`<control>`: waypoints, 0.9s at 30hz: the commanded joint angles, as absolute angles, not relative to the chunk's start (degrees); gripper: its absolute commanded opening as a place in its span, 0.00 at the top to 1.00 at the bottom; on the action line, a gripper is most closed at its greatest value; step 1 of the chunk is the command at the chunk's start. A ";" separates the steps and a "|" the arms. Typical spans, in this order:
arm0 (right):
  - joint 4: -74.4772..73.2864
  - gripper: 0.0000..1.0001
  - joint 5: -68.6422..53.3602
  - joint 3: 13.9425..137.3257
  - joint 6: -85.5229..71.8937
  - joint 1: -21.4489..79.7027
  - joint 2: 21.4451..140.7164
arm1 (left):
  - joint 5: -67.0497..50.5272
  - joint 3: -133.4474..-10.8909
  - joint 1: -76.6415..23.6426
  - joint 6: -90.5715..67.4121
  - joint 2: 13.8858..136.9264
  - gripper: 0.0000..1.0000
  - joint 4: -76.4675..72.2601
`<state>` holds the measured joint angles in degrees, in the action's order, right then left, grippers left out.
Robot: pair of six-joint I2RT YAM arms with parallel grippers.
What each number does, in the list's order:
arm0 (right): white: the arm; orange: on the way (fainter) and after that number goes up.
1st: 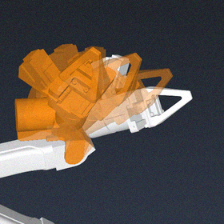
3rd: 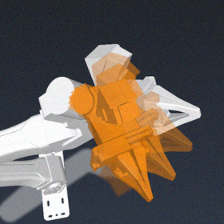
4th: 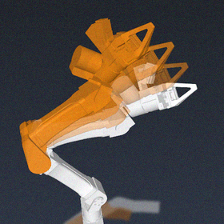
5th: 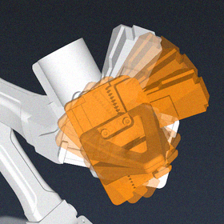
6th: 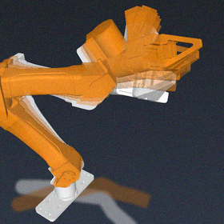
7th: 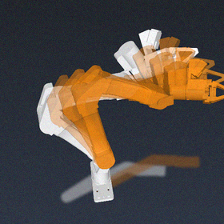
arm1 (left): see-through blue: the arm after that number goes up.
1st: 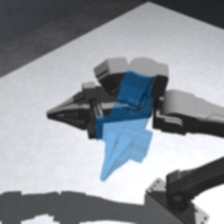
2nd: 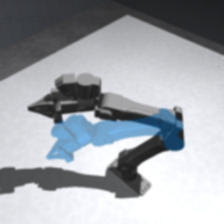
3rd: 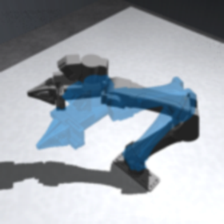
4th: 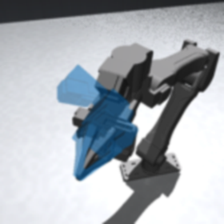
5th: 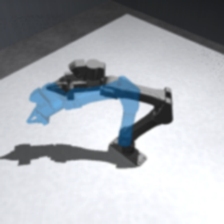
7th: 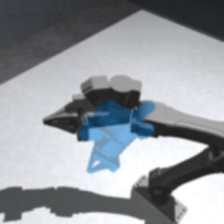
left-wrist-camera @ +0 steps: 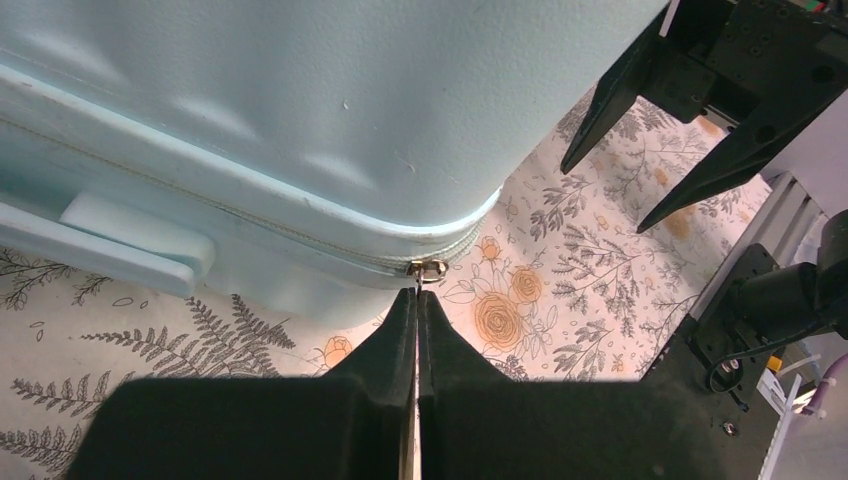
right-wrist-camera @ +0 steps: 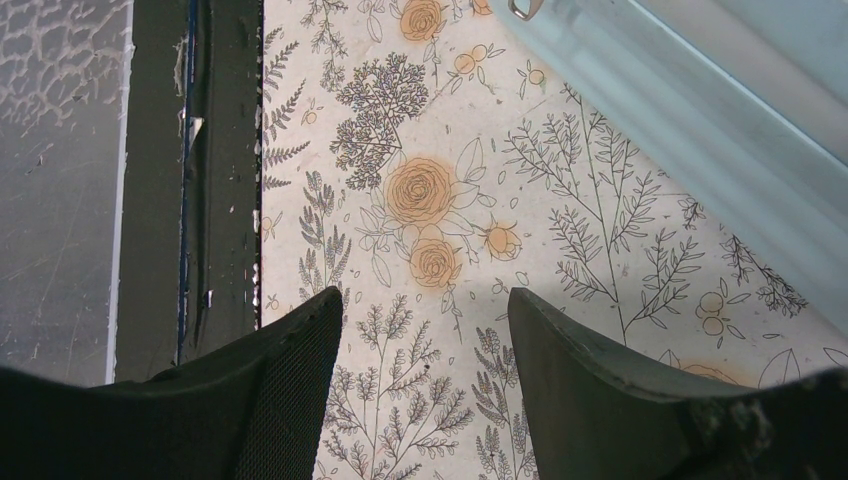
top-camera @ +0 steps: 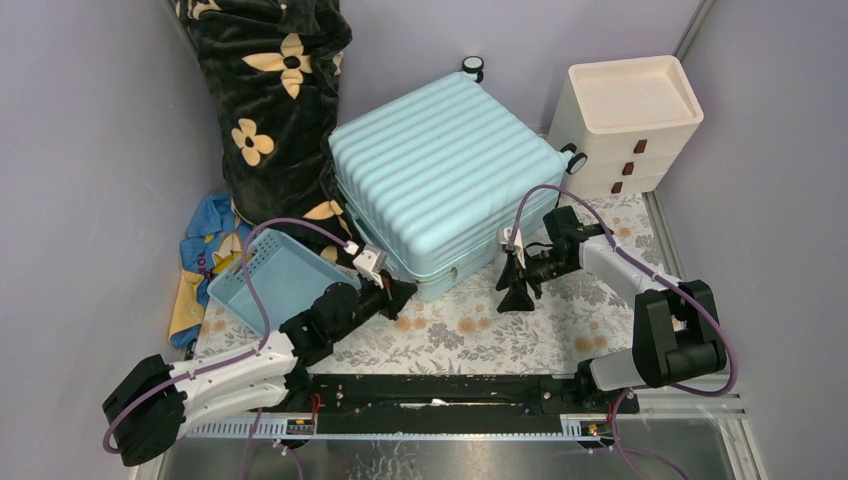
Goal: Open, take out, and arrange the luggage
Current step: Unzip the luggage at the center of the board.
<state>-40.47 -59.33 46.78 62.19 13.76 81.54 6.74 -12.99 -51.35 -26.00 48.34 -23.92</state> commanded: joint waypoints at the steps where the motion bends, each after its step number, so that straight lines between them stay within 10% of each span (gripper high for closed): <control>1: -41.53 0.31 -59.41 48.96 63.41 14.30 81.34 | 15.27 -16.27 -50.33 -23.97 50.66 1.00 -21.62; 27: -41.51 0.31 -59.67 48.81 63.64 14.43 81.39 | 21.88 -20.94 -41.46 -21.98 49.12 1.00 -13.70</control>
